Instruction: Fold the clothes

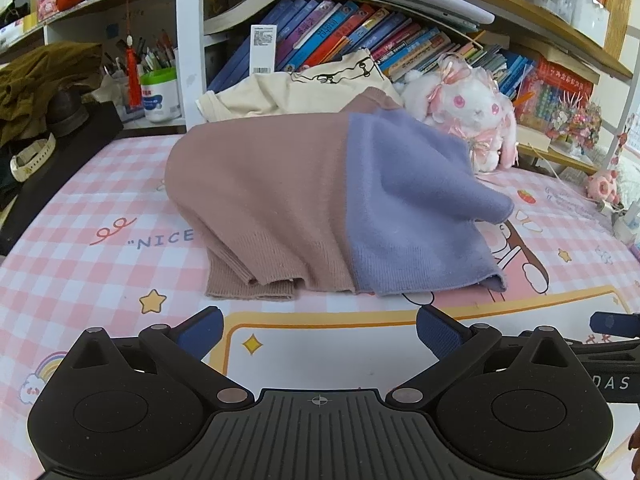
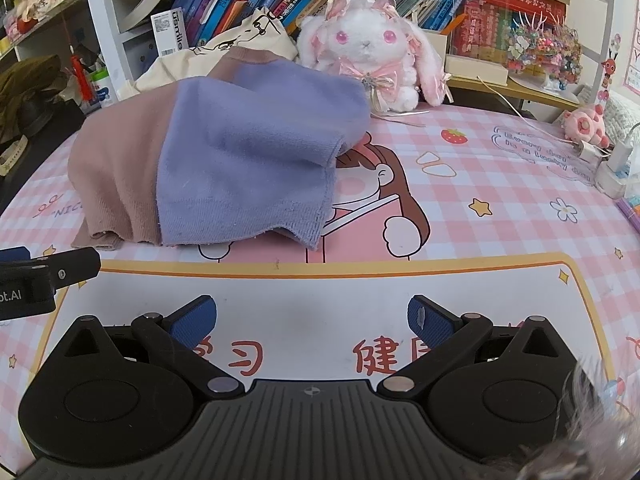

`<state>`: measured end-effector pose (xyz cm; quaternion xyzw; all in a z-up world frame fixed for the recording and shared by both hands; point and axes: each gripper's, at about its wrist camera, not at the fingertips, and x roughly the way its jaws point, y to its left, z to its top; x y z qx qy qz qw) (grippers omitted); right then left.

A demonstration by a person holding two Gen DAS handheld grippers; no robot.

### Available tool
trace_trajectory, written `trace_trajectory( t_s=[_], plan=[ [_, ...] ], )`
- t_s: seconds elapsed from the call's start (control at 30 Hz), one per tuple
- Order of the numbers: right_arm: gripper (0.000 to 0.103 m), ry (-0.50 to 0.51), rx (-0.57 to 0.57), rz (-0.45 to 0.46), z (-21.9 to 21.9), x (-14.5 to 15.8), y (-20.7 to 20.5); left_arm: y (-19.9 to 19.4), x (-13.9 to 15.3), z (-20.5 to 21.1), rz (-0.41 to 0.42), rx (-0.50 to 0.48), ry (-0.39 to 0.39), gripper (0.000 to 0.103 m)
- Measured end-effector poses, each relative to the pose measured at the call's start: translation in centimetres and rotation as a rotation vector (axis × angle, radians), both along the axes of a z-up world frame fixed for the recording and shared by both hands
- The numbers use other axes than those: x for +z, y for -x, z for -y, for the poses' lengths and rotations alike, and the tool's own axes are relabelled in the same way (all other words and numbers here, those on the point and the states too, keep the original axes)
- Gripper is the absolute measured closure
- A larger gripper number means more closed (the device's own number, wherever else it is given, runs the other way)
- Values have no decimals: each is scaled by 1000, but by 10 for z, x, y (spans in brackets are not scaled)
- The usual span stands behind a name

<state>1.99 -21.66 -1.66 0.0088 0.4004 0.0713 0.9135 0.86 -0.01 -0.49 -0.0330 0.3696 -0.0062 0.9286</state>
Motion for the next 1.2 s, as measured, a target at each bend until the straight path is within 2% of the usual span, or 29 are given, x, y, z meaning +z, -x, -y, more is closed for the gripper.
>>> trace_trajectory(
  t_s=[0.6,0.73,0.87,1.1,1.2],
  plan=[
    [0,-19,-3,-27,1,-6,-6,-1,2,8,37,-25,-82,0],
    [0,-93,-13,-35,11,-7,-11,-2,1,6,48,-33,-70,0],
    [0,-242,-32,-47,26,-4,-29,-4,1,2,56,-40,-40,0],
    [2,-354,-16,-57,39,4,-90,-2,-6,4,27,-89,-75,0],
    [2,-414,-2,-67,43,0,-120,4,-5,0,60,-94,-85,0]
  ],
)
